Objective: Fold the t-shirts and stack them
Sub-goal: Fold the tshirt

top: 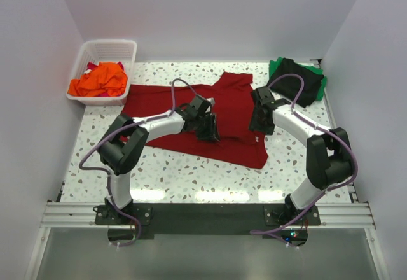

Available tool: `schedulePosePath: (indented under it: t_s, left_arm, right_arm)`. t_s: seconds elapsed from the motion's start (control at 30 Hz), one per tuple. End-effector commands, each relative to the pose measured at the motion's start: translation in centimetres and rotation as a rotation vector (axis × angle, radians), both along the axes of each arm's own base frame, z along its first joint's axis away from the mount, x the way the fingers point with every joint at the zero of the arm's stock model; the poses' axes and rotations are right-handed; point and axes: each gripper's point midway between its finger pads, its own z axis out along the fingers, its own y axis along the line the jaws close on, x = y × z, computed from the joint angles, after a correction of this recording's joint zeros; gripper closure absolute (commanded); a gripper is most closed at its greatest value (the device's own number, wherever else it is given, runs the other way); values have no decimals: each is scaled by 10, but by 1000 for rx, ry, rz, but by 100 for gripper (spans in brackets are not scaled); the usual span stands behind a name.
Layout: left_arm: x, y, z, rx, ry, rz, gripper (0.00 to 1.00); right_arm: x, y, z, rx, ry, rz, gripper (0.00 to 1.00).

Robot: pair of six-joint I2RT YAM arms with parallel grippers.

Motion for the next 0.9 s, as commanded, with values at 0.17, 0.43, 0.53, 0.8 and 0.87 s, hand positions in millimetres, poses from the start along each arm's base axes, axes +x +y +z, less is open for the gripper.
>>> schedulePosePath:
  t_s: [0.17,0.43,0.53,0.8,0.87]
  left_arm:
    - [22,-15,4,2,-59,21,86]
    - [33,-8,30,25,-127,56,100]
    - [38,-10,48,7,-166,56,100]
    - [53,-21,76,-39,-249,46,100]
    - [58,-22,76,-41,-263,46,100]
  right_arm:
    - [11,-4,18,1,-57,4,50]
    - [13,-2,20,8,-62,7,50]
    - [14,-3,24,6,-70,5,50]
    - [9,-6,29,-6,-63,20,51]
    - [6,-6,28,-7,-54,30,51]
